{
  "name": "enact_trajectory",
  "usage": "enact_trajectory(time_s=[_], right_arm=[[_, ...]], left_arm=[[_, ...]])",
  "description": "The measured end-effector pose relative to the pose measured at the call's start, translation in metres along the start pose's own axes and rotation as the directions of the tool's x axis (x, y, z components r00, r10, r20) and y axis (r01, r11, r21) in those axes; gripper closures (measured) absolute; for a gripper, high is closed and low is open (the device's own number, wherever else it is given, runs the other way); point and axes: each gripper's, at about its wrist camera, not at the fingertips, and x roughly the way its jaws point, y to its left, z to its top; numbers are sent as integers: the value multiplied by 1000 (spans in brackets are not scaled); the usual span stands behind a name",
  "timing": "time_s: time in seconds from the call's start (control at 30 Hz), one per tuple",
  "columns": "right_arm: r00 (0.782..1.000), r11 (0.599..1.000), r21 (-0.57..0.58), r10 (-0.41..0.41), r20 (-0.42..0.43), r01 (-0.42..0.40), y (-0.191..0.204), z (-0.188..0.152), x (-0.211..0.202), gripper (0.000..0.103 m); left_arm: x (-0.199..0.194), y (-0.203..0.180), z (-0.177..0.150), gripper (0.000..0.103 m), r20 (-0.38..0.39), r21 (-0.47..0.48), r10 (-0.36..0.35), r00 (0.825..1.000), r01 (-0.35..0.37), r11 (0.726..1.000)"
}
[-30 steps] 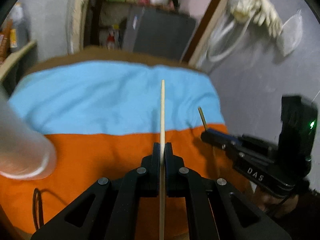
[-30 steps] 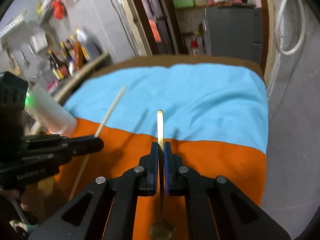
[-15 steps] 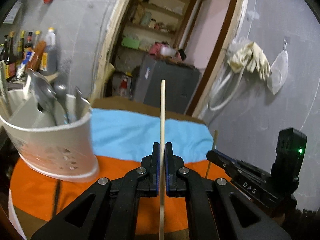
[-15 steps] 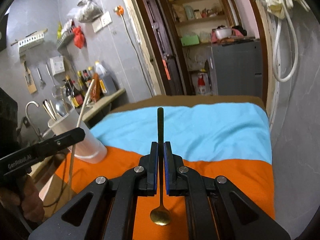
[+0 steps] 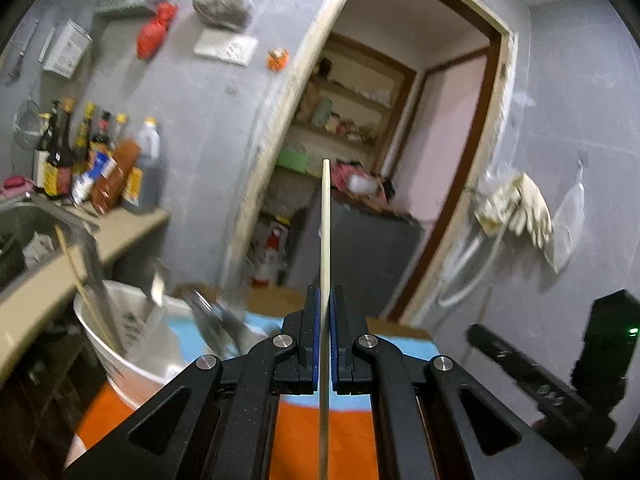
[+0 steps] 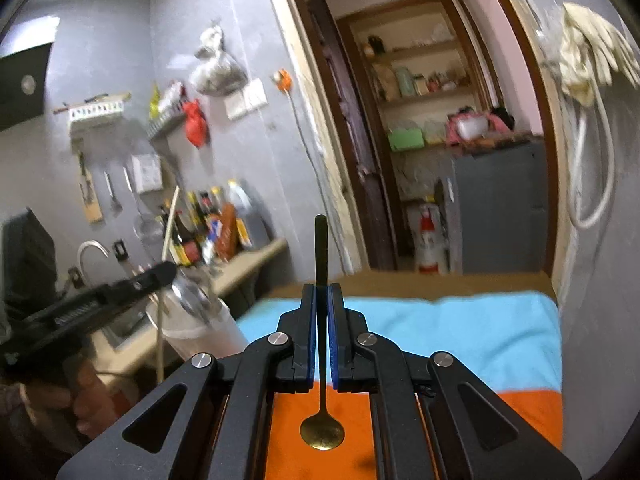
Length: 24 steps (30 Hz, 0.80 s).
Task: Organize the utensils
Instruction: 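Lift the chopstick with the left tool while the right tool carries the gold spoon to the caddy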
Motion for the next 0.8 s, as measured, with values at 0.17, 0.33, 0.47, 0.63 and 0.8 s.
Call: enact_trajectory(time_s=[0.17,0.33,0.47,0.63,0.8], right_arm=[[992,998,-24,68,103,-66,34,32,6,100],[972,988,-24,152,177,-151,61,53,23,100],[960,981,-49,196,198,-190,83,56,41,100],[961,976,-83,214,173,-202,104,42,64,100],[972,977,-104,199,126,-187,114,26,83,100]], left_arm=[[-10,42,32,101,88,-26,43,995,-40,999],[-9,96,53,101,149,-100,78,986,-64,993],[-7,132,56,101,165,-158,100,981,-73,985],[-2,153,51,101,194,-156,128,973,-99,983],[5,154,41,101,204,-125,150,967,-127,984]])
